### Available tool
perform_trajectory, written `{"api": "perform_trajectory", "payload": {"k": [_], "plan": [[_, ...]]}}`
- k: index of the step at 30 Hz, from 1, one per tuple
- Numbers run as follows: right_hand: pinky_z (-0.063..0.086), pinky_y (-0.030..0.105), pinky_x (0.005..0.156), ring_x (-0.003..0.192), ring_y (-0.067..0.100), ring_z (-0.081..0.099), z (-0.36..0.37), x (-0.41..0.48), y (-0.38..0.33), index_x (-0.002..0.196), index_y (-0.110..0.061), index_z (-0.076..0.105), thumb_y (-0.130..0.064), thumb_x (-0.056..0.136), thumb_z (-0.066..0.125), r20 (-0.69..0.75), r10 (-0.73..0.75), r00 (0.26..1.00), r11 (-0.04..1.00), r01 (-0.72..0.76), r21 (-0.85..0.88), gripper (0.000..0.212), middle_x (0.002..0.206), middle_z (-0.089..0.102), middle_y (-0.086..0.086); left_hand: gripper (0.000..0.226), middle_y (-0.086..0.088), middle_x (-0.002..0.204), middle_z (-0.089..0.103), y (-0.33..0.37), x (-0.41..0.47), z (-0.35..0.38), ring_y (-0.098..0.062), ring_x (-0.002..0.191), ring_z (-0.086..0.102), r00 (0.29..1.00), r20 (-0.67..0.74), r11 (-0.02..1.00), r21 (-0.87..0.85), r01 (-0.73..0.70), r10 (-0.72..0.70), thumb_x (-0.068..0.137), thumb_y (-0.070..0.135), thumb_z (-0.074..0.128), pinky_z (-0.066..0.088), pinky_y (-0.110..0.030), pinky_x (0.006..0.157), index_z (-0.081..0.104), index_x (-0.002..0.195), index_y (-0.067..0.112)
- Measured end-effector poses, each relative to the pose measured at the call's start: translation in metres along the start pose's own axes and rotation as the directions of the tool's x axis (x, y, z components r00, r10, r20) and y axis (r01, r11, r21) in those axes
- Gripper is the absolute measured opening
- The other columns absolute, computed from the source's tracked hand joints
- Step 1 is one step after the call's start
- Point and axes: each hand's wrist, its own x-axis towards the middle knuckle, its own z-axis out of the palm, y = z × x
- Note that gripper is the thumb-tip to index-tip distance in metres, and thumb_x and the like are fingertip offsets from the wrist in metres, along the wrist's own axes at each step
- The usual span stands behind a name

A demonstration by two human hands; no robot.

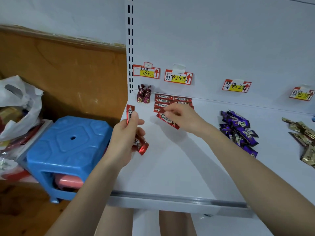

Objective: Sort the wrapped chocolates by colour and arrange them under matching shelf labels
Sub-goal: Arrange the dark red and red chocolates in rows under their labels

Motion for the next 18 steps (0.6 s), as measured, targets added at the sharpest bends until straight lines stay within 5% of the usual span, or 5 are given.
{"api": "perform_trajectory", "payload": {"k": [5, 9, 18], "plan": [[0.038, 0.029, 0.083, 0.104, 0.023, 0.053, 0.016, 0.012, 0.004, 0.115, -0.012, 0.062, -0.020, 0.093, 0.053, 0.019, -0.089, 0.996, 0.923, 0.090, -0.373, 0.026, 0.113, 0.061, 0.008, 0.032, -0.001, 0.063, 0.045, 0.002, 0.003, -0.007, -0.005, 0.038, 0.038, 0.995, 0.031, 0.994, -0.054, 0.093, -0.091, 0.097, 0.039, 0.043, 0.028, -0.017, 0.031, 0.057, 0.096, 0.011], [0.041, 0.032, 0.086, 0.103, 0.023, 0.050, 0.025, -0.013, 0.015, 0.106, -0.010, 0.066, -0.019, 0.093, 0.050, -0.171, -0.166, 0.971, 0.921, 0.090, -0.380, 0.023, 0.106, 0.060, 0.006, 0.025, -0.002, 0.064, 0.043, 0.000, 0.006, -0.012, -0.006, 0.041, 0.036, 0.998, -0.014, 0.994, -0.092, 0.057, -0.059, 0.099, 0.031, 0.042, 0.028, -0.016, 0.031, 0.056, 0.097, 0.011], [0.038, 0.030, 0.090, 0.105, 0.020, 0.047, 0.033, -0.017, 0.026, 0.107, -0.011, 0.065, -0.023, 0.095, 0.046, -0.132, -0.211, 0.969, 0.911, 0.145, -0.386, 0.026, 0.111, 0.057, 0.003, 0.023, -0.002, 0.065, 0.045, -0.001, 0.012, -0.005, -0.004, 0.038, 0.037, 0.997, -0.038, 0.992, -0.115, 0.058, -0.063, 0.099, 0.030, 0.042, 0.029, -0.014, 0.033, 0.056, 0.098, 0.011]]}}
